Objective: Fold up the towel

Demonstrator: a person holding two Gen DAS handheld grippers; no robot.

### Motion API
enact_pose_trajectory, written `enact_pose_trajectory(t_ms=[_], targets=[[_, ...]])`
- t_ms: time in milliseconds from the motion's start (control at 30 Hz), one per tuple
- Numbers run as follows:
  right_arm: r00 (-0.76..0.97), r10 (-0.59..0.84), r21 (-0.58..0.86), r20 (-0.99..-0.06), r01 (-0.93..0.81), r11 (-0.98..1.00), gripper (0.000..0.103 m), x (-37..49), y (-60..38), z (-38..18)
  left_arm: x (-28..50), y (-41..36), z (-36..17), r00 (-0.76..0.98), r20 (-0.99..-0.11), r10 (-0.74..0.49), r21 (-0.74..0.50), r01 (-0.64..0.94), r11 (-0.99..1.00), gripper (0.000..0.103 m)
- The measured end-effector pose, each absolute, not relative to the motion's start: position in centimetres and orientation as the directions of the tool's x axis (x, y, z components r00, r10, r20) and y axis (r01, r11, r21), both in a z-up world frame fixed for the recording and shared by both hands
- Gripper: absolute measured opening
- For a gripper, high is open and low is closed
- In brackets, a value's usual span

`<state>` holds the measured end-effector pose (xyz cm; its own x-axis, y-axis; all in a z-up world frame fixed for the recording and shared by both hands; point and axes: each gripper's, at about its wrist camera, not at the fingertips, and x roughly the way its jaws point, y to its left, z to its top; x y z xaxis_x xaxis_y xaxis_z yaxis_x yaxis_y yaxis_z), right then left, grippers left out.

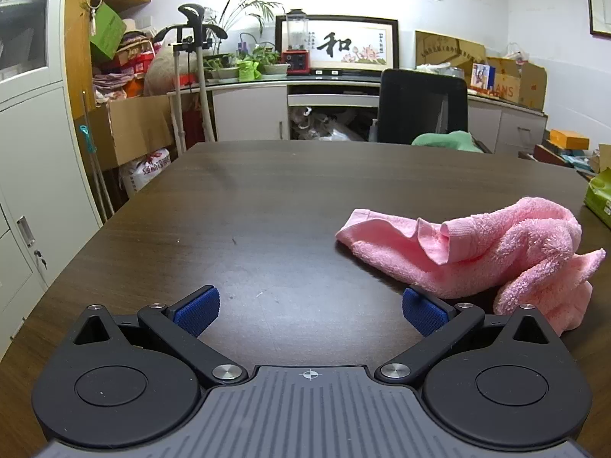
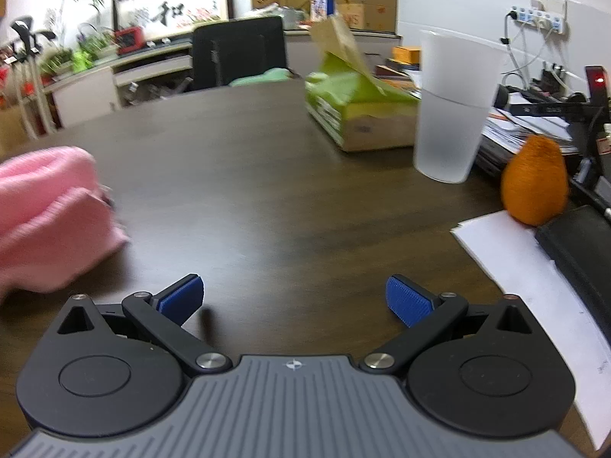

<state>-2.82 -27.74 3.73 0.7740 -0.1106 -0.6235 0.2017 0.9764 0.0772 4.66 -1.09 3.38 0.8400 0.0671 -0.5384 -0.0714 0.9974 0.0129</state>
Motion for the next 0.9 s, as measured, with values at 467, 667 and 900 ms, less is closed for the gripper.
enact_pose_trajectory(t_ms=[467,667,900], targets=[[0.849,0.134,0.075,-0.511,-0.111,0.991,0.102,2.3,-17.5,10.0,5.3,0.0,2.6,0.813,-0.579,0.064,-0.009,-0.084,0.996,0.103],[0.839,0.199,0.205,-0.506,-0.107,0.973,0.101,5.7,-16.8,10.3,5.3,0.8,2.6,0.807,-0.588,0.058,-0.03,-0.093,0.995,0.103],[0.777,0.288,0.315,-0.559,-0.122,0.941,0.101,9.4,-18.1,9.2,5.6,1.4,2.6,0.793,-0.606,0.062,-0.04,-0.108,0.993,0.103]])
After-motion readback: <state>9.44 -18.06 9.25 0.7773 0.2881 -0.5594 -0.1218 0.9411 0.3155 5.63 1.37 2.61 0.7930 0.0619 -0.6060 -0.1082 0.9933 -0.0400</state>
